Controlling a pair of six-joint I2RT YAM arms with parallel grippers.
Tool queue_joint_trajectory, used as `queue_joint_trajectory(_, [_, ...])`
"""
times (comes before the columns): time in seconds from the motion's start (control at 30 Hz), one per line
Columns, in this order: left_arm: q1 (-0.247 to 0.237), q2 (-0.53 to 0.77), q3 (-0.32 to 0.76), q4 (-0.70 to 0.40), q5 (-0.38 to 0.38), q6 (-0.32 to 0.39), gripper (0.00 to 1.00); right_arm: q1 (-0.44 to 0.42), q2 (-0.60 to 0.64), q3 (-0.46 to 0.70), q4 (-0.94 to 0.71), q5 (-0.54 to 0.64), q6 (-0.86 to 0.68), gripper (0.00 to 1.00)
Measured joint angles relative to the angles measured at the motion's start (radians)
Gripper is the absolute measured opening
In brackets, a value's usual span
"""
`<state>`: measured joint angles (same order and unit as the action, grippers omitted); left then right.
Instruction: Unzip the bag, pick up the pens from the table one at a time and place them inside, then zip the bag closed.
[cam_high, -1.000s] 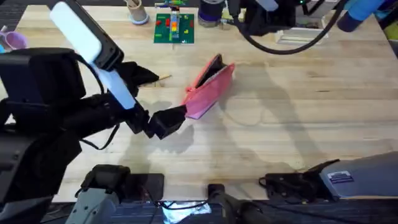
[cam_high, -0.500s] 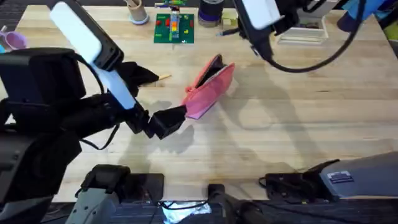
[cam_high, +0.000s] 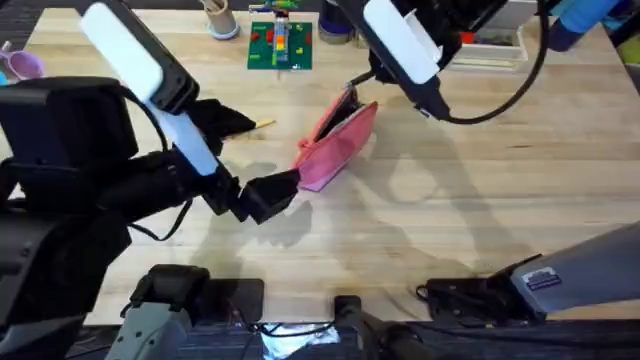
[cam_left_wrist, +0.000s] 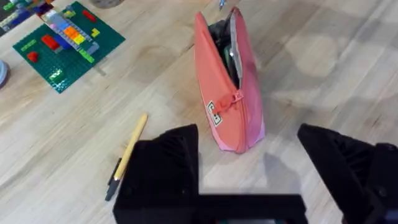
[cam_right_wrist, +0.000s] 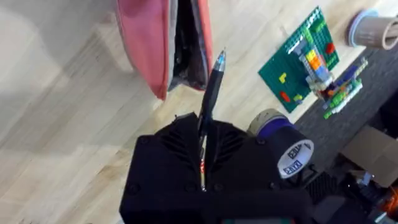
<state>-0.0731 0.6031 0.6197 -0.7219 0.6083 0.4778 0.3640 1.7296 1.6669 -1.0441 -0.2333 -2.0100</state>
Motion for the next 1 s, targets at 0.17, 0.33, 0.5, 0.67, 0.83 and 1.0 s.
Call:
queue_joint_trajectory(0.17, [0.0, 0.0, 0.0, 0.0, 0.0, 0.0, 0.993, 0.006, 0.02, 0.0, 0.001, 0.0, -0.007, 0.033])
queue_joint_trajectory(0.33, [0.0, 0.0, 0.0, 0.0, 0.0, 0.0, 0.993, 0.007, 0.048, 0.0, 0.0, 0.0, -0.011, 0.033])
queue_joint_trajectory(0.5, [0.0, 0.0, 0.0, 0.0, 0.0, 0.0, 0.992, 0.015, 0.092, 0.0, -0.001, 0.0, -0.011, 0.033])
queue_joint_trajectory(0.67, [0.0, 0.0, 0.0, 0.0, 0.0, 0.0, 0.993, 0.029, 0.146, 0.0, 0.003, 0.0, -0.011, 0.033])
queue_joint_trajectory(0.83, [0.0, 0.0, 0.0, 0.0, 0.0, 0.0, 0.993, 0.043, 0.175, 0.0, 0.006, 0.0, -0.011, 0.032])
queue_joint_trajectory(1.0, [0.0, 0.0, 0.0, 0.0, 0.0, 0.0, 0.993, 0.064, 0.189, 0.0, 0.007, 0.0, -0.011, 0.033])
